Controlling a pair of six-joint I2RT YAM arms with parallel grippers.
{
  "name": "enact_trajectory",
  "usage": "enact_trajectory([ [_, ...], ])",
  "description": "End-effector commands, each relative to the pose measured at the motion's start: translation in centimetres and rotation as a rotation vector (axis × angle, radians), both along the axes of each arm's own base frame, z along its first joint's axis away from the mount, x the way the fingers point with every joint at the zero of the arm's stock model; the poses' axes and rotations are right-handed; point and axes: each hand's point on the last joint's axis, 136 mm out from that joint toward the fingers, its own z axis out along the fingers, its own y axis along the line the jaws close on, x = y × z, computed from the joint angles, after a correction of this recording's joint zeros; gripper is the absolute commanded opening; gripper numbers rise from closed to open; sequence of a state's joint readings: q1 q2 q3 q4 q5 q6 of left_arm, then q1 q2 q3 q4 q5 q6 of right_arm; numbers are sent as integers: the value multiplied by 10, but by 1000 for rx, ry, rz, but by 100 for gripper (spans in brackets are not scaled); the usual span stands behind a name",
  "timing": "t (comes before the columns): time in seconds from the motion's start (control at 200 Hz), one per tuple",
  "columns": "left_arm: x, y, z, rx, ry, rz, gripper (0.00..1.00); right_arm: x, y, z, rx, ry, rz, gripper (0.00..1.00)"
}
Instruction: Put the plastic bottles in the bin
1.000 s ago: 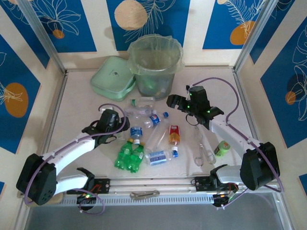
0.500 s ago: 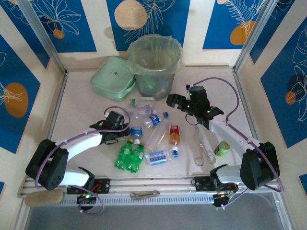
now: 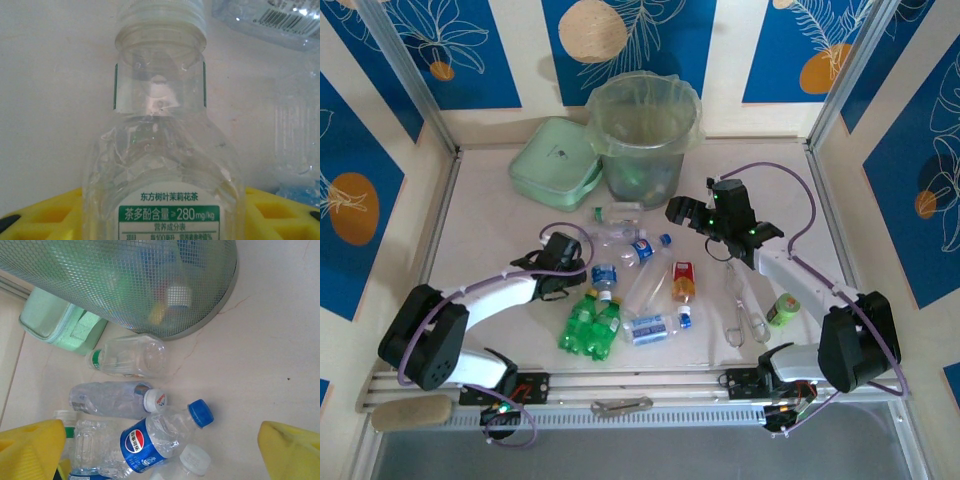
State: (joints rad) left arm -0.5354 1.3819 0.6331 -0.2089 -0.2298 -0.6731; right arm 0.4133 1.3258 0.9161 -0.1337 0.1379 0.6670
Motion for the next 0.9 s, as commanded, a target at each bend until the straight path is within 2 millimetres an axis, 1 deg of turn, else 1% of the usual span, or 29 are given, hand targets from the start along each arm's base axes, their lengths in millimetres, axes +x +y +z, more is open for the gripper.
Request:
enact_trajectory([
  [0.0,0,0,6,-4,-30,-2,52,0,6,3,24,-1,14,99],
  [0.075,1,0,10,-17,-57,2,48,-1,7,2,24,3,15,99],
  [0.165,4,2,23,-28,-104,13,42,-1,6,1,24,7,15,99],
  [0.245,7,3,38,-25,-148,7,41,-2,5,0,22,7,12,99],
  [0.385,16,0,73,-20,-231,-34,41,-2,5,-1,23,8,12,99],
  [0.485,27,-6,110,-38,-321,-67,41,-3,5,-2,25,8,13,99],
  [0.645,42,-27,174,-108,-469,-154,41,-4,5,-2,39,5,8,99],
  [0.75,49,-37,209,-143,-545,-185,40,-6,3,-2,38,0,4,99],
  [0.895,60,-53,266,-211,-688,-232,39,-10,-1,-2,42,-10,-11,99],
])
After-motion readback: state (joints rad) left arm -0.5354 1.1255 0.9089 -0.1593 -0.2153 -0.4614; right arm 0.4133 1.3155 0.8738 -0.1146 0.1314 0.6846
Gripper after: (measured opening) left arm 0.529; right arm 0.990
